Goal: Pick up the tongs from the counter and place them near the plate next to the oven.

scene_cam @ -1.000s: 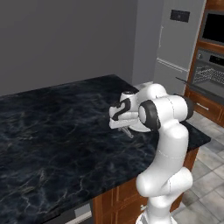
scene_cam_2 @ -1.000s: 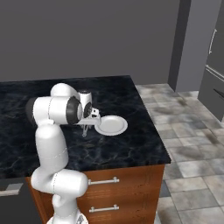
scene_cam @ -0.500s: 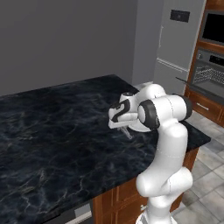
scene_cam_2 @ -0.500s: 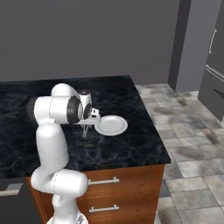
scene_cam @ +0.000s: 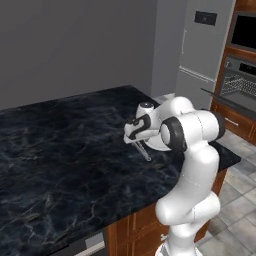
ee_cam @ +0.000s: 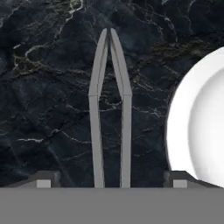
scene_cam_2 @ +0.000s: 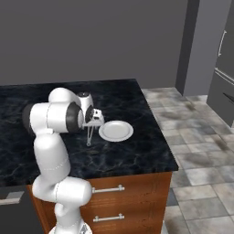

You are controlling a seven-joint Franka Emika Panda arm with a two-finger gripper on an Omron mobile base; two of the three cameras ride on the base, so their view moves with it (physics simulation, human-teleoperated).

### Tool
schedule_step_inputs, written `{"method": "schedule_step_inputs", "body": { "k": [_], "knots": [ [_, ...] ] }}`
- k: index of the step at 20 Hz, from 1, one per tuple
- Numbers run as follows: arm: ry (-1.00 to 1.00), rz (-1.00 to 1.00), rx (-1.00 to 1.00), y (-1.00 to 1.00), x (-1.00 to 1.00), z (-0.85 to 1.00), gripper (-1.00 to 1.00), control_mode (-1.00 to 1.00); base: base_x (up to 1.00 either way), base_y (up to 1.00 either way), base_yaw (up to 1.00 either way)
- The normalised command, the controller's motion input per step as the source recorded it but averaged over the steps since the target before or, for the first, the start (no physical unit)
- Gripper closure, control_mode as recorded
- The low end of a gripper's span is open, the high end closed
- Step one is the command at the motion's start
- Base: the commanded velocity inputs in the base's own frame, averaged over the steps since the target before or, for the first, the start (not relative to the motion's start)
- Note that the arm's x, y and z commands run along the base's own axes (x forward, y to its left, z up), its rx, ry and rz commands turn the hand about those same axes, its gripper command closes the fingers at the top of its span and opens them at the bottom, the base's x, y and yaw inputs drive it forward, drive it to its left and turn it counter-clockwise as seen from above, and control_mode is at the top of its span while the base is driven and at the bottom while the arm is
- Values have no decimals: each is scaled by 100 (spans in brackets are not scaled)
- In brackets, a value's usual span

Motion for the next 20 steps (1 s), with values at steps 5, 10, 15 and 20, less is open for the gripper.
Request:
{"method": "schedule_step_inputs", "body": {
  "k": [5,10,15,20],
  "knots": [
    [-7,0,-5,2,-7,39,-100,-100,0,0,0],
    [-21,0,0,-5,-44,45,-100,-100,0,0,0],
    [-19,1,4,-14,-61,28,-100,-100,0,0,0],
    [-10,0,22,-12,-66,28,-100,-100,0,0,0]
  ]
}}
